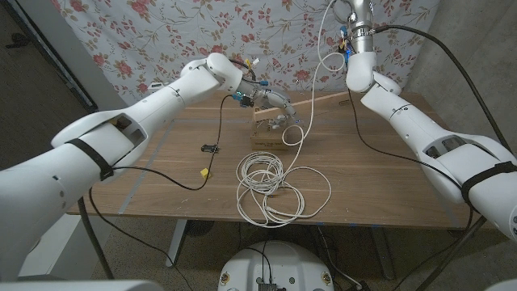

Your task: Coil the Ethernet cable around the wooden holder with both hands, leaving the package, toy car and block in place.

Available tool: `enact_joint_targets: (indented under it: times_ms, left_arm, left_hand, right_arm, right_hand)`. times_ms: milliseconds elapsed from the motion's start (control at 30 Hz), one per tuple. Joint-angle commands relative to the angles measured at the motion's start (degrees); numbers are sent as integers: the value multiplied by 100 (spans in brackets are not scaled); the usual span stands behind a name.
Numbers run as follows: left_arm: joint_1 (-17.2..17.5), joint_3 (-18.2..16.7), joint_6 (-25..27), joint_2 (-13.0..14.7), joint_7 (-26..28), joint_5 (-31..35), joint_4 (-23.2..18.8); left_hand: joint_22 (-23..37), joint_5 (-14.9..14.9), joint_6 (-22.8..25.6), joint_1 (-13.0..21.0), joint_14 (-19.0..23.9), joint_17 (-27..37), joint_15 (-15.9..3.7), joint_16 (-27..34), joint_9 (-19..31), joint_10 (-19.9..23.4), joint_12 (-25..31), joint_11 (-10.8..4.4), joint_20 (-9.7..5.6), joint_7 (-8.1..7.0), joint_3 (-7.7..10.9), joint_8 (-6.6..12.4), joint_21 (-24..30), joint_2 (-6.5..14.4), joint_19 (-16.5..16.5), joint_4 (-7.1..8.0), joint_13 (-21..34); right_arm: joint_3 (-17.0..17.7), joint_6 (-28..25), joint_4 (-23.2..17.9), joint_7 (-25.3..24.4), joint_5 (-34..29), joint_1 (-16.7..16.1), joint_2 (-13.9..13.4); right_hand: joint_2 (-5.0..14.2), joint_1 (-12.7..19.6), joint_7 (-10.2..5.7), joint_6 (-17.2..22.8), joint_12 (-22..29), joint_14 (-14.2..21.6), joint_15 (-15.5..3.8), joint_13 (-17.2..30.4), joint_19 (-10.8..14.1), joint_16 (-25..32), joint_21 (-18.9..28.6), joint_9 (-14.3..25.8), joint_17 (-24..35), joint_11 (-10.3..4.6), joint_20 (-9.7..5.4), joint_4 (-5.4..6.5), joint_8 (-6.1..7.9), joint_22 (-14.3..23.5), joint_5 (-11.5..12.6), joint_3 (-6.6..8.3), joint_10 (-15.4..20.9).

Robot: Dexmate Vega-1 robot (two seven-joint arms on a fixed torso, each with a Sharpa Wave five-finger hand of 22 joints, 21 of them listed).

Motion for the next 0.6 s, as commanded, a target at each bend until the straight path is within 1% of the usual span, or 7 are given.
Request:
enact_joint_targets:
  times_ms: [33, 100, 233, 300, 433, 533, 600]
  left_arm:
    - [44, -18, -244, -66, -187, -115, 118]
    - [85, -50, -290, -53, -223, -176, 71]
    - [180, -88, -292, 67, -234, -219, -277]
    - [242, -130, -289, 140, -242, -278, -451]
    - [373, -217, -196, 351, -176, -344, -854]
    - [475, -288, -55, 543, -102, -391, -1156]
    - [536, -330, 54, 679, -44, -404, -1361]
  left_hand:
    - [46, 42, -13, 749, 1311, 1656, -912, 3345, 23, 7, -8, -47, -238, 39, 17, 55, 25, 700, -1, 4, -2]
    - [39, 45, -9, 749, 1304, 1658, -926, 3348, 5, 3, -9, -38, -239, 32, 14, 54, 13, 699, 0, 5, -2]
    - [16, 47, -4, 750, 1291, 1640, -926, 3332, -17, 0, -9, -41, -243, 39, 12, 50, 4, 700, 3, 6, -2]
    - [10, 50, -25, 749, 1323, 1665, -924, 3361, 41, -5, -9, -43, -244, 35, 9, 84, 4, 699, 1, 7, -1]
    - [2, 53, -29, 747, 1314, 1650, -923, 3352, 31, -11, -9, -46, -246, 18, 3, 89, 8, 701, 5, 11, -1]
    - [-14, 56, -27, 747, 1319, 1654, -927, 3359, 1, -5, -7, -50, -247, 23, 0, 79, 1, 702, 4, 12, -1]
    - [6, 60, -37, 746, 1330, 1665, -928, 3373, 26, -11, -8, -48, -248, 16, -2, 98, 15, 703, 0, 13, -1]
  right_arm:
    - [-481, -715, 101, 1079, -151, 737, -136]
    - [-592, -840, 215, 1323, -174, 904, -117]
    - [-896, -1068, 543, 1760, -319, 1251, -54]
    - [-1049, -1195, 697, 1993, -375, 1388, -26]
    - [-1337, -1262, 1196, 2255, -443, 1633, 76]
    - [-1559, -1362, 1514, 2330, -554, 1781, 113]
    - [-1630, -1384, 1762, 2403, -497, 1858, 156]
  right_hand:
    - [25, 24, 284, 343, -10, 55, -496, 13, -39, -34, 44, 10, 52, -25, -767, 16, -26, 4, 41, -36, -41]
    - [25, 27, 277, 343, -23, 54, -498, -10, -44, -49, 52, 12, 63, -35, -775, 19, -33, -1, 49, -46, -35]
    - [20, 39, 252, 353, -41, 42, -502, -24, -55, -92, 70, 5, 88, -39, -802, 21, -53, -16, 69, -70, -49]
    - [18, 42, 239, 356, -44, 37, -502, -26, -62, -113, 78, -2, 99, -20, -814, 25, -65, -23, 78, -83, -50]
    - [15, 46, 246, 354, -61, 23, -502, -49, -82, -155, 91, -6, 117, 6, -823, 32, -83, -36, 95, -107, -48]
    - [14, 46, 242, 351, -65, 14, -502, -42, -91, -183, 100, 2, 128, 30, -833, 38, -90, -45, 106, -124, -65]
    - [9, 44, 219, 347, -66, 5, -501, -29, -111, -208, 103, 11, 137, 18, -836, 44, -94, -53, 116, -141, -81]
